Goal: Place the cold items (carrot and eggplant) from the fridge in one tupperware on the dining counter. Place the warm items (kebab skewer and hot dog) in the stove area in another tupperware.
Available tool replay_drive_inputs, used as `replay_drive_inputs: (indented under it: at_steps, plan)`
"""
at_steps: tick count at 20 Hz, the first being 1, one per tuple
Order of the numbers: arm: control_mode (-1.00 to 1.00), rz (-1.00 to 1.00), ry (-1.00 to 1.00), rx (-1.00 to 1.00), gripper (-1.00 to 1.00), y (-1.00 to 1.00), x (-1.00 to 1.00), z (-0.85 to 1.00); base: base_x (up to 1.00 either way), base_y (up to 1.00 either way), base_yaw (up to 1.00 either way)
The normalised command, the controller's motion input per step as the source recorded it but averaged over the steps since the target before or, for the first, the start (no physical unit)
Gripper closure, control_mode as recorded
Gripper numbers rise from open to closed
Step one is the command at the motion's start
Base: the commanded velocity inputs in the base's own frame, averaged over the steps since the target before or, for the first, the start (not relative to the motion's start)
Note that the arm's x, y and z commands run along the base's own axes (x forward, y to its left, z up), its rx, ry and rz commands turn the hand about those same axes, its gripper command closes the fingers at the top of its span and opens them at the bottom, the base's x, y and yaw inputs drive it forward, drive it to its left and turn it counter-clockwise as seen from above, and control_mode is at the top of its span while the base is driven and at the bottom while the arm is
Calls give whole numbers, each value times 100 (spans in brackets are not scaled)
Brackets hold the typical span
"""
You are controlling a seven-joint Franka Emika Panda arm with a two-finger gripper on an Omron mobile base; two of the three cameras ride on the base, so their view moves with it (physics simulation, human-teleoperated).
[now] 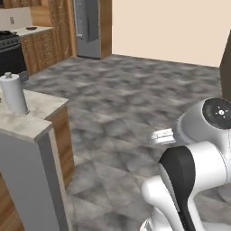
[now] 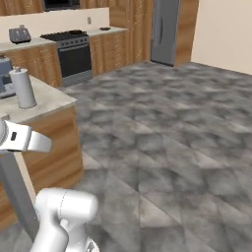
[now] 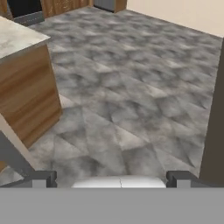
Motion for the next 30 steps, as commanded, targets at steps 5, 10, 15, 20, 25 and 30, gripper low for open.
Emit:
replay_drive_inputs:
  at_steps: [5, 10, 15, 20, 25, 30]
  plan:
    - [100, 0, 0, 0, -100, 0, 0, 0, 74, -71, 35]
    - [100, 0, 0, 0, -100, 0, 0, 0, 77, -70, 35]
    - [100, 0, 0, 0, -100, 0, 0, 0, 81, -68, 36]
    - [100, 0, 0, 0, -100, 0, 0, 0, 79, -69, 35]
    - [100, 0, 0, 0, -100, 0, 0, 0, 79, -68, 33]
    - [100, 0, 0, 0, -100, 0, 0, 0, 91, -59, 26]
